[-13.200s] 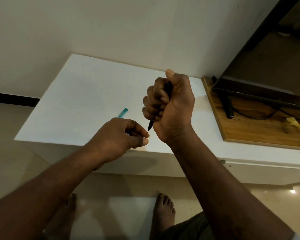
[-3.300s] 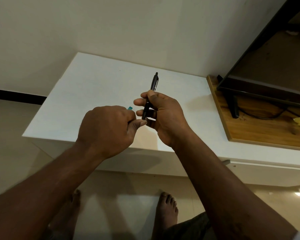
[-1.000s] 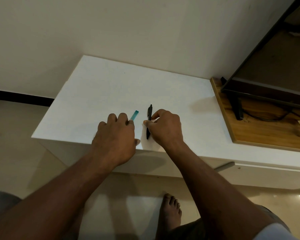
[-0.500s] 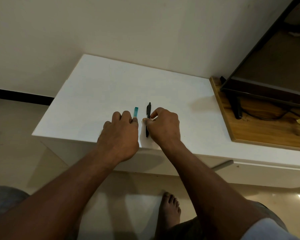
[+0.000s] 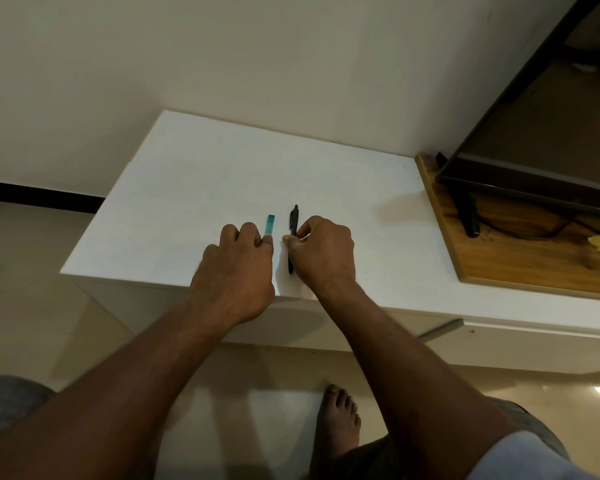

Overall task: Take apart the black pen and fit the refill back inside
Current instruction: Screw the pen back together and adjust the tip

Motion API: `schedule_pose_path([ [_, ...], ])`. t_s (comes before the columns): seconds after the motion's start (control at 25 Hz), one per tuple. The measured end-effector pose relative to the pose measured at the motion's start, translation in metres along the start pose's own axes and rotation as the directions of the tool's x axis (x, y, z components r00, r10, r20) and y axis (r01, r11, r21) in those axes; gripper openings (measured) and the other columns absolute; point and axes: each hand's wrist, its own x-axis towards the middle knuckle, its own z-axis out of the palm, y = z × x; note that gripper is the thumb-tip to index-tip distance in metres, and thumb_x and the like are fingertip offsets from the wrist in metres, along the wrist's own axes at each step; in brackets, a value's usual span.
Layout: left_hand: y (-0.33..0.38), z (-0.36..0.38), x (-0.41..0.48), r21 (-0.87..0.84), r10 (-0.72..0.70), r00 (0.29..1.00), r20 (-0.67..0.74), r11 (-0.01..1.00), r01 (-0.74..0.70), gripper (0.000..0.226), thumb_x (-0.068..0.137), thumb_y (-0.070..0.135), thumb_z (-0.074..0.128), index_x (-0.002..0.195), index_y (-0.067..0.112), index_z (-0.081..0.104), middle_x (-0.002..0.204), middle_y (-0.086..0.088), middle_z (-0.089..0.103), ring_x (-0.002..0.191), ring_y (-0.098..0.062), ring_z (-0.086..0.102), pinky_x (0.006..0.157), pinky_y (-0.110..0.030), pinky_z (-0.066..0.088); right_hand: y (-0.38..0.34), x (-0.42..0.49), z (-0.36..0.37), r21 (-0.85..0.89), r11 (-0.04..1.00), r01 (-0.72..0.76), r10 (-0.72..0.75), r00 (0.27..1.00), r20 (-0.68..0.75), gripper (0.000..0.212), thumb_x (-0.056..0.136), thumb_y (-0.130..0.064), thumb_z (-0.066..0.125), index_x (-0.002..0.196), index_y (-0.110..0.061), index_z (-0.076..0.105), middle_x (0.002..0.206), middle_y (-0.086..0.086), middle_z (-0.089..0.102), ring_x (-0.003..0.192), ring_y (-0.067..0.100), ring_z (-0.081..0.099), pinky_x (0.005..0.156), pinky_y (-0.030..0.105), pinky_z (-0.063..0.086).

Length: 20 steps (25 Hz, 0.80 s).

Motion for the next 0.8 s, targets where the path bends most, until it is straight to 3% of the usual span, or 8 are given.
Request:
schedule_pose_path([
  [0.12, -0.0002, 0.0006, -0.0001, -0.007, 0.000, 1.000, -0.002, 1.000, 0.000, 0.065, 0.095, 0.034, 0.058, 0.154, 0.016, 0.037, 0.129, -0.003, 0.049, 0.115, -0.024, 0.044, 0.079, -0.034, 0.047, 0.0003, 0.0001, 0.0007, -0.004, 1.000, 0.007, -0.007, 1.000, 0.007, 0.021, 0.092, -0.034, 0.076, 0.095, -0.013, 0.073, 0.077, -0.004, 0.059, 0.073, 0.017, 0.059, 0.065, 0.027, 0.045],
  [0.32, -0.0006, 0.0022, 0.0000, -0.006, -0.004, 1.000, -0.006, 1.000, 0.004, 0.068, 0.095, 0.034, 0.060, 0.156, 0.017, 0.035, 0.132, -0.003, 0.048, 0.117, -0.023, 0.044, 0.081, -0.033, 0.047, 0.0002, 0.0003, -0.0001, -0.003, 1.000, 0.015, -0.015, 1.000, 0.014, 0.021, 0.093, -0.034, 0.075, 0.097, -0.013, 0.073, 0.079, -0.004, 0.060, 0.074, 0.017, 0.060, 0.067, 0.028, 0.046],
  [0.52, -0.0035, 0.0036, 0.0001, 0.004, 0.007, 1.000, -0.011, 1.000, -0.007, 0.068, 0.095, 0.035, 0.058, 0.156, 0.018, 0.033, 0.133, -0.004, 0.048, 0.116, -0.024, 0.044, 0.080, -0.034, 0.047, 0.0000, 0.0006, -0.0013, 0.012, 1.000, 0.011, -0.011, 1.000, 0.019, 0.020, 0.093, -0.034, 0.075, 0.095, -0.014, 0.071, 0.076, -0.004, 0.061, 0.072, 0.018, 0.064, 0.059, 0.025, 0.044],
  [0.8, -0.0034, 0.0036, 0.0016, 0.006, 0.004, 1.000, 0.002, 1.000, -0.004, 0.071, 0.095, 0.037, 0.058, 0.157, 0.017, 0.031, 0.135, -0.005, 0.048, 0.117, -0.026, 0.044, 0.082, -0.037, 0.049, 0.0012, 0.0028, 0.0013, 0.004, 1.000, 0.000, 0.000, 1.000, 0.008, 0.029, 0.092, -0.046, 0.073, 0.089, -0.017, 0.068, 0.068, -0.011, 0.056, 0.061, 0.001, 0.048, 0.052, 0.017, 0.031],
])
